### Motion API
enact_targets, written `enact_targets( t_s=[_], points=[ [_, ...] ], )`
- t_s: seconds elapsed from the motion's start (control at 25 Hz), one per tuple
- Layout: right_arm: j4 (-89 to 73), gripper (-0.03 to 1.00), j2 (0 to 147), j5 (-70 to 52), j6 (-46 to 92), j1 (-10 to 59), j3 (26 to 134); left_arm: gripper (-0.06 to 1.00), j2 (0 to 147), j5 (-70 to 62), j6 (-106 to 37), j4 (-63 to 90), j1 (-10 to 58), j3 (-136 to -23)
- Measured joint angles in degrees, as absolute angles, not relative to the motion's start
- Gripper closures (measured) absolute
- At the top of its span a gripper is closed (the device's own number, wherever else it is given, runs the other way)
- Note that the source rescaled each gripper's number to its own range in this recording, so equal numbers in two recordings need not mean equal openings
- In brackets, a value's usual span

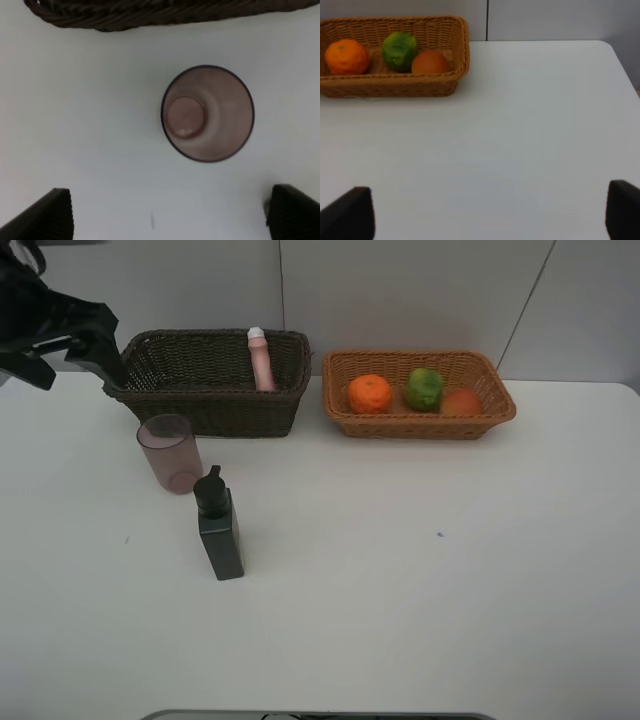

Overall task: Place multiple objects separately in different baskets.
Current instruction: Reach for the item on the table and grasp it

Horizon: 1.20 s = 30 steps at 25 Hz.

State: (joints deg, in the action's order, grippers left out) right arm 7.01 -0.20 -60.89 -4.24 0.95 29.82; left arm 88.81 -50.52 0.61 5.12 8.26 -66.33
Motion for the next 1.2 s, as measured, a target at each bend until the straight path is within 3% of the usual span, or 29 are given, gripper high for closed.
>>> enact_targets(
  t_s=[0.36, 1.2],
  points=[
    [7.01, 0.02, -0.2, -60.89, -4.24, 0.95, 29.82, -0.06, 97.77, -50.31, 6.84, 0.0, 8.4, -68.22],
    [7.01, 0.02, -0.2, -60.89, -4.24, 0.95, 29.82, -0.06, 105.33, -44.18, 7.01, 0.58, 10.29, -68.22]
  ],
)
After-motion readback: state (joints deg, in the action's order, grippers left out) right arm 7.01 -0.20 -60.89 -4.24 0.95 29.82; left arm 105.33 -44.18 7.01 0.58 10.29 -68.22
